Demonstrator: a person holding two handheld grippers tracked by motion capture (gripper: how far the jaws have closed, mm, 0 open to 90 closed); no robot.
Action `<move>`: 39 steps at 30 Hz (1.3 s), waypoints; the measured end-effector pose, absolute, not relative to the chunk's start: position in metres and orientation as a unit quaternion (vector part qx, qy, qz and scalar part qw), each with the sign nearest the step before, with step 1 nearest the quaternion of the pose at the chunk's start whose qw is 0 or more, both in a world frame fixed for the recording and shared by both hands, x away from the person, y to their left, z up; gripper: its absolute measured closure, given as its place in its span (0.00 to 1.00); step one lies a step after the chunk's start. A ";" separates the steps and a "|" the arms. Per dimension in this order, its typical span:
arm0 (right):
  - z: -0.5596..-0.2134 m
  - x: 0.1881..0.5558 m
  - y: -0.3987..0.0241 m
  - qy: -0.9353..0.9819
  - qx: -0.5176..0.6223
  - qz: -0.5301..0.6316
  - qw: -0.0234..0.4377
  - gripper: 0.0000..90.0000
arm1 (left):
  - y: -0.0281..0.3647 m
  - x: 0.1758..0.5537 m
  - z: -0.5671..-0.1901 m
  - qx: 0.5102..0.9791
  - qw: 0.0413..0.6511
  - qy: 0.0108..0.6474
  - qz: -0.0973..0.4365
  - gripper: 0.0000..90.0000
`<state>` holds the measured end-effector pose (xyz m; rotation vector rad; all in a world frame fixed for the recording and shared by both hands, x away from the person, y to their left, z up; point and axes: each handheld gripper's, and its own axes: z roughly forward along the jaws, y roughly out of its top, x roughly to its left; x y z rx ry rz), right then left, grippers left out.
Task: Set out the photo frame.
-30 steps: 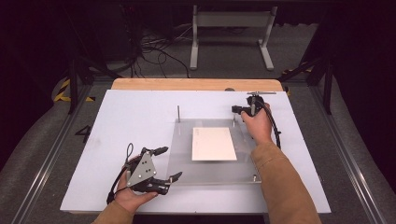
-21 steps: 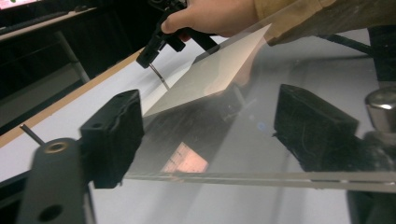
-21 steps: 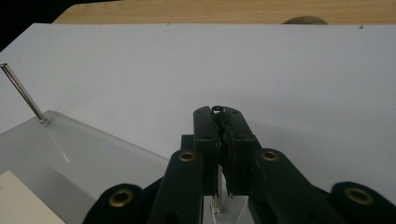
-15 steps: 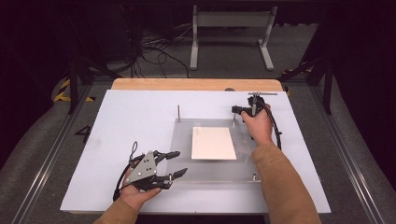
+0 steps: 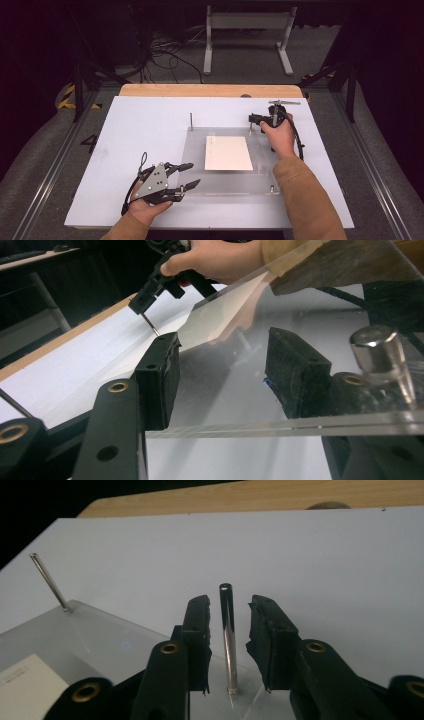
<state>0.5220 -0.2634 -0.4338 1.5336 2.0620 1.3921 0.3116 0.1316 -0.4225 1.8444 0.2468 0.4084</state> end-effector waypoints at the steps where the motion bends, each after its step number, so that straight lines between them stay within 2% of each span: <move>1: -0.433 0.520 -0.265 0.699 0.520 0.478 0.109 0.75 | 0.132 0.312 -0.422 0.790 0.579 0.105 0.176 0.52; 7: -0.426 0.503 -0.272 0.711 0.488 0.489 0.132 0.64 | 0.131 0.311 -0.420 0.789 0.578 0.112 0.175 0.52; 15: -0.410 0.471 -0.280 0.726 0.441 0.505 0.153 0.53 | 0.130 0.309 -0.417 0.790 0.574 0.121 0.181 0.52; 26: -0.386 0.408 -0.300 0.723 0.387 0.549 0.162 0.46 | 0.129 0.308 -0.414 0.791 0.568 0.126 0.190 0.52; 39: -0.385 0.339 -0.315 0.760 0.308 0.538 0.196 0.39 | 0.129 0.307 -0.412 0.790 0.566 0.134 0.193 0.52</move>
